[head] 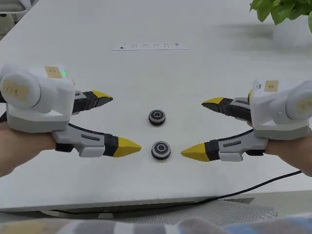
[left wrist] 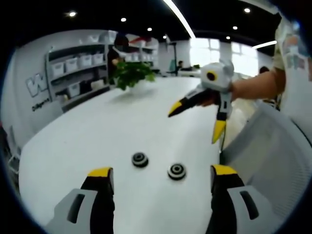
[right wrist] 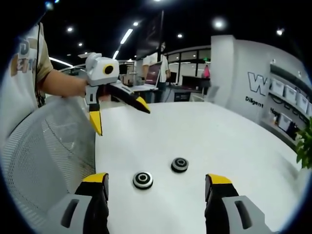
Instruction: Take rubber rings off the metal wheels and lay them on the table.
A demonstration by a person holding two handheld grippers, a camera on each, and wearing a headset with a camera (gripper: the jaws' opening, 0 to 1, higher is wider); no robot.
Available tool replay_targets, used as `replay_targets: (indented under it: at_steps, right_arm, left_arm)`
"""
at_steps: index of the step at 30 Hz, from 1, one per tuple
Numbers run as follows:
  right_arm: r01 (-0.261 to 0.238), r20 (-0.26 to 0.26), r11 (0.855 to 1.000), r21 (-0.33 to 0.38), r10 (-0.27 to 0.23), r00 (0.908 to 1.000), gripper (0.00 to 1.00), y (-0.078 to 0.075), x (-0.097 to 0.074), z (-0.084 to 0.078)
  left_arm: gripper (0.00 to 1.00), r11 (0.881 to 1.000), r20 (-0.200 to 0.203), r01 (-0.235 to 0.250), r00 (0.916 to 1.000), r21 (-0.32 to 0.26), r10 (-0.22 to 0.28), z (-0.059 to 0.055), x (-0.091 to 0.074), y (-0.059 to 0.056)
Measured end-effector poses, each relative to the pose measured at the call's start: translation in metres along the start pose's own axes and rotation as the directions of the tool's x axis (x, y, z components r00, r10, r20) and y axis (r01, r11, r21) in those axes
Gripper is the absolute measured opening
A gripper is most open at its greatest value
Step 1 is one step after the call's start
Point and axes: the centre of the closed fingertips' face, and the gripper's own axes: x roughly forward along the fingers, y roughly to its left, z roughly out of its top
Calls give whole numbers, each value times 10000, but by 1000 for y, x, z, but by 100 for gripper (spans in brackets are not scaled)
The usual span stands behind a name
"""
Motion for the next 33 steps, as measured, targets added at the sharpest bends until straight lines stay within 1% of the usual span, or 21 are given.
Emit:
replay_targets:
  at_steps: [8, 11, 17, 19, 22, 28, 31, 33]
  right_arm:
    - [-220, -144, 9997, 48, 221, 9997, 80, 2, 11, -6]
    - [-269, -139, 9996, 70, 270, 9995, 79, 1, 13, -9]
    - [-378, -200, 9993, 74, 380, 9991, 75, 0, 18, -14]
    - [-397, -245, 9992, 35, 397, 9989, 74, 0, 20, -16]
    - [-421, -208, 9991, 12, 421, 9989, 71, 0, 21, -17]
    - [-467, -200, 9988, 130, 470, 9987, 70, -1, 25, -22]
    - [-473, -96, 9987, 191, 475, 9988, 69, -1, 27, -23]
    - [-505, -85, 9985, 195, 507, 9987, 68, -1, 29, -25]
  left_arm:
    - [80, 9993, -111, 371, 9992, -71, -372, -5, 12, -5]
    - [79, 9987, -222, 496, 9985, -88, -498, -7, 17, -5]
    - [76, 9976, -181, 671, 9976, -180, -675, -7, 24, -7]
    - [75, 9961, -131, 790, 9967, -383, -795, -7, 27, -9]
    - [74, 9964, -252, 821, 9963, -190, -826, -10, 31, -10]
    - [72, 9950, -394, 972, 9944, -215, -980, -14, 37, -12]
    - [71, 9947, -315, 1004, 9944, -231, -1011, -13, 39, -13]
    - [71, 9945, -346, 1026, 9940, -220, -1033, -14, 41, -13]
